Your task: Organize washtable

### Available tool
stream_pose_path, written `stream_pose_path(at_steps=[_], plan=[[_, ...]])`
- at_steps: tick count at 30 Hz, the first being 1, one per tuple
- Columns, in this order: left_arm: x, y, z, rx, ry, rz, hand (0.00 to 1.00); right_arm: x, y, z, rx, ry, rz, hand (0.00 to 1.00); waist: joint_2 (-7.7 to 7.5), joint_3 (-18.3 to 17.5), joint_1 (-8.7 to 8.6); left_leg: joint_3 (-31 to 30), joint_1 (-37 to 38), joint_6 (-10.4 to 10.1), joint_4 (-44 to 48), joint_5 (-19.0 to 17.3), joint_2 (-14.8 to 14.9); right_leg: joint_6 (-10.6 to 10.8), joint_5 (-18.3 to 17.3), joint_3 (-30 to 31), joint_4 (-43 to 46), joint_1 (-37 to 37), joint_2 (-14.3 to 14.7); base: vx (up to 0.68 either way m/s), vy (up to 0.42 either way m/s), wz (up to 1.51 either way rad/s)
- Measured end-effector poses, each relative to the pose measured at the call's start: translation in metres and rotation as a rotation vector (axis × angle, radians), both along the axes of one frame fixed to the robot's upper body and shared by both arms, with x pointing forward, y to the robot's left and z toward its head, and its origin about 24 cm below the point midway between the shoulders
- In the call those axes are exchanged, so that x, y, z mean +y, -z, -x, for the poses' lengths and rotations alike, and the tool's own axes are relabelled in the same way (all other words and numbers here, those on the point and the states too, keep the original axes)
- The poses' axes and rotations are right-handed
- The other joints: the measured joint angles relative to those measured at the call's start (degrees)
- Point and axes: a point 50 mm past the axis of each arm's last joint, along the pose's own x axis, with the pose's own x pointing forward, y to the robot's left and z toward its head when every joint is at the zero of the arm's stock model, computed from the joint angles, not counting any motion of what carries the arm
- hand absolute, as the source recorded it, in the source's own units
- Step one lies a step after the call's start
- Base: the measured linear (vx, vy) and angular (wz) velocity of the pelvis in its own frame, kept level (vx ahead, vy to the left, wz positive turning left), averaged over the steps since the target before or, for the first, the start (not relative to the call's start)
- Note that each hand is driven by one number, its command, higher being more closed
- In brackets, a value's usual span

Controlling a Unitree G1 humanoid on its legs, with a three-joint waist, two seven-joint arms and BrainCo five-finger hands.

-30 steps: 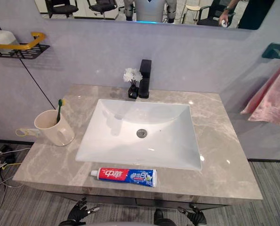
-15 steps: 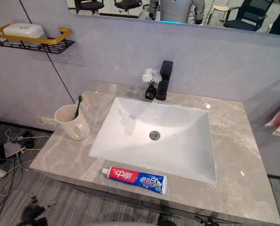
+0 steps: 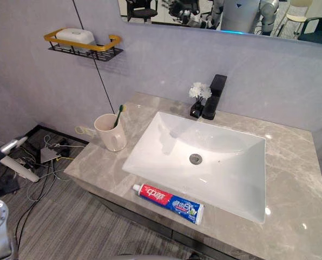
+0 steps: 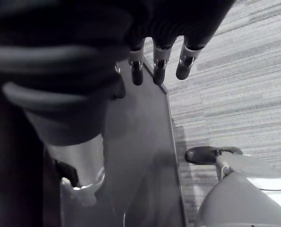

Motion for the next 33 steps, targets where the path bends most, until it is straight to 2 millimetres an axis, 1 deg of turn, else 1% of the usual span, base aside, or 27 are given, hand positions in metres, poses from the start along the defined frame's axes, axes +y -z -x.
stream_pose_path(at_steps=[1,3,4,6,7,8,9,11,12,13,15,17,20,22,24,25,27,30,33], plan=[[-0.009,-0.002,0.000,-0.009,0.047,-0.011,0.00,0.001,0.000,-0.001,-0.004,-0.006,-0.006,0.00,0.09,-0.10,-0.18,0.00,0.00,0.00,0.01,0.00,-0.04,0.00,0.00,0.00,0.00,0.00,-0.04,-0.03,0.024,0.00],[-0.039,-0.007,-0.002,-0.025,0.191,-0.078,0.00,0.005,0.001,-0.006,-0.009,-0.038,-0.016,0.00,0.34,-0.41,-1.25,0.05,0.07,0.05,0.12,0.04,-0.02,-0.02,0.01,0.07,0.00,0.06,-0.04,-0.04,0.025,-0.03],[-0.046,-0.008,-0.003,-0.030,0.226,-0.094,0.00,0.006,0.001,-0.007,-0.011,-0.046,-0.017,0.00,0.36,-0.42,-1.30,0.09,0.10,0.05,0.14,0.04,0.03,-0.03,0.01,0.14,0.00,0.05,0.00,-0.04,0.021,-0.06],[-0.066,-0.010,-0.007,-0.030,0.330,-0.157,0.00,0.009,0.002,-0.010,-0.010,-0.074,-0.025,0.00,0.34,-0.41,-1.42,0.31,0.13,0.03,0.15,0.21,0.14,-0.08,0.04,0.22,0.00,0.04,0.12,-0.01,0.007,-0.02],[-0.072,-0.009,-0.008,-0.026,0.356,-0.165,0.00,0.009,0.003,-0.010,-0.009,-0.078,-0.026,0.00,0.31,-0.41,-1.42,0.35,0.12,0.02,0.11,0.21,0.18,-0.08,0.05,0.26,-0.01,0.03,0.18,0.00,0.000,0.00],[-0.085,-0.007,-0.010,-0.018,0.422,-0.175,0.00,0.010,0.003,-0.011,-0.005,-0.093,-0.028,0.00,0.27,-0.43,-1.42,0.58,0.20,0.00,0.06,0.21,0.26,-0.11,0.08,0.43,-0.01,0.02,0.23,-0.01,0.015,-0.04],[-0.091,-0.006,-0.010,-0.009,0.461,-0.182,0.00,0.011,0.003,-0.012,-0.003,-0.103,-0.029,0.00,0.28,-0.43,-1.42,0.79,0.29,0.00,0.02,0.21,0.32,-0.13,0.10,0.61,-0.01,0.01,0.28,-0.01,0.021,-0.13],[-0.116,0.001,-0.012,0.030,0.608,-0.204,0.00,0.014,0.004,-0.016,-0.007,-0.128,-0.036,0.00,0.23,-0.43,-1.43,1.96,0.78,0.00,-0.14,0.21,0.76,-0.30,0.23,1.71,-0.01,-0.09,0.67,0.00,0.021,-0.22],[-0.120,0.003,-0.013,0.041,0.629,-0.215,0.00,0.015,0.004,-0.017,-0.009,-0.137,-0.039,0.00,0.22,-0.42,-1.53,2.13,0.89,0.01,-0.18,0.21,0.87,-0.34,0.26,1.88,-0.01,-0.10,0.77,-0.01,0.016,-0.20],[-0.127,0.009,-0.019,0.076,0.669,-0.226,0.00,0.017,0.004,-0.020,-0.013,-0.160,-0.048,0.00,0.08,-0.47,-2.07,2.47,0.96,-0.03,-0.31,0.23,1.14,-0.44,0.32,2.27,-0.02,-0.27,1.00,-0.01,0.008,-0.14],[-0.131,0.016,-0.023,0.116,0.684,-0.238,0.00,0.019,0.004,-0.025,-0.026,-0.174,-0.057,0.00,0.00,-0.51,-2.66,2.98,0.95,-0.14,-0.52,0.30,1.36,-0.67,0.48,2.92,-0.02,-0.70,1.20,0.00,0.008,-0.18],[-0.141,0.031,-0.027,0.190,0.726,-0.258,0.00,0.020,0.004,-0.029,-0.037,-0.178,-0.063,0.00,-0.13,-0.57,-2.82,3.76,0.95,-0.21,-0.77,0.35,1.67,-0.87,0.65,3.45,-0.02,-1.16,1.46,0.00,0.013,-0.17],[-0.151,0.047,-0.030,0.275,0.769,-0.288,0.00,0.023,0.005,-0.029,-0.036,-0.176,-0.071,0.00,-0.74,-0.68,-2.74,4.24,1.04,-0.22,-0.78,0.35,2.00,-0.95,0.70,3.87,-0.02,-1.29,1.72,0.01,0.010,-0.06],[-0.155,0.053,-0.031,0.304,0.782,-0.308,0.00,0.024,0.006,-0.030,-0.039,-0.176,-0.073,0.00,-0.90,-0.67,-2.74,4.47,1.05,-0.23,-0.80,0.35,2.05,-0.97,0.72,4.12,-0.02,-1.39,1.75,0.00,0.015,-0.08],[-0.160,0.063,-0.032,0.351,0.793,-0.339,0.00,0.026,0.006,-0.032,-0.045,-0.177,-0.076,0.00,-1.06,-0.69,-2.74,4.99,1.50,-0.23,-1.10,0.36,2.08,-1.02,0.80,4.59,-0.10,-1.43,1.75,0.00,0.024,-0.12],[-0.160,0.067,-0.033,0.369,0.795,-0.343,0.00,0.026,0.006,-0.032,-0.045,-0.177,-0.077,0.00,-1.07,-0.68,-2.79,5.04,1.81,-0.23,-1.20,0.36,2.08,-1.02,0.80,4.62,-0.18,-1.21,1.75,-0.01,0.022,-0.09],[-0.161,0.081,-0.036,0.439,0.796,-0.367,0.00,0.027,0.006,-0.032,-0.041,-0.182,-0.079,0.00,-1.28,-0.77,-2.85,5.17,2.67,-0.32,-2.03,0.43,2.08,-1.01,0.80,4.75,-0.26,-0.90,1.76,-0.01,0.019,-0.06],[-0.160,0.093,-0.039,0.495,0.782,-0.406,0.00,0.030,0.007,-0.033,-0.039,-0.203,-0.084,0.00,-1.67,-0.64,-2.89,5.13,2.88,-0.65,-2.69,0.66,2.10,-1.01,0.79,4.71,-0.30,-0.98,1.79,-0.01,0.005,-0.01],[-0.157,0.100,-0.040,0.529,0.770,-0.424,0.00,0.030,0.007,-0.033,-0.038,-0.203,-0.084,0.00,-1.71,-0.64,-2.91,5.08,2.92,-0.72,-2.87,0.72,2.13,-1.00,0.78,4.63,-0.31,-1.00,1.82,0.00,0.000,0.00]])
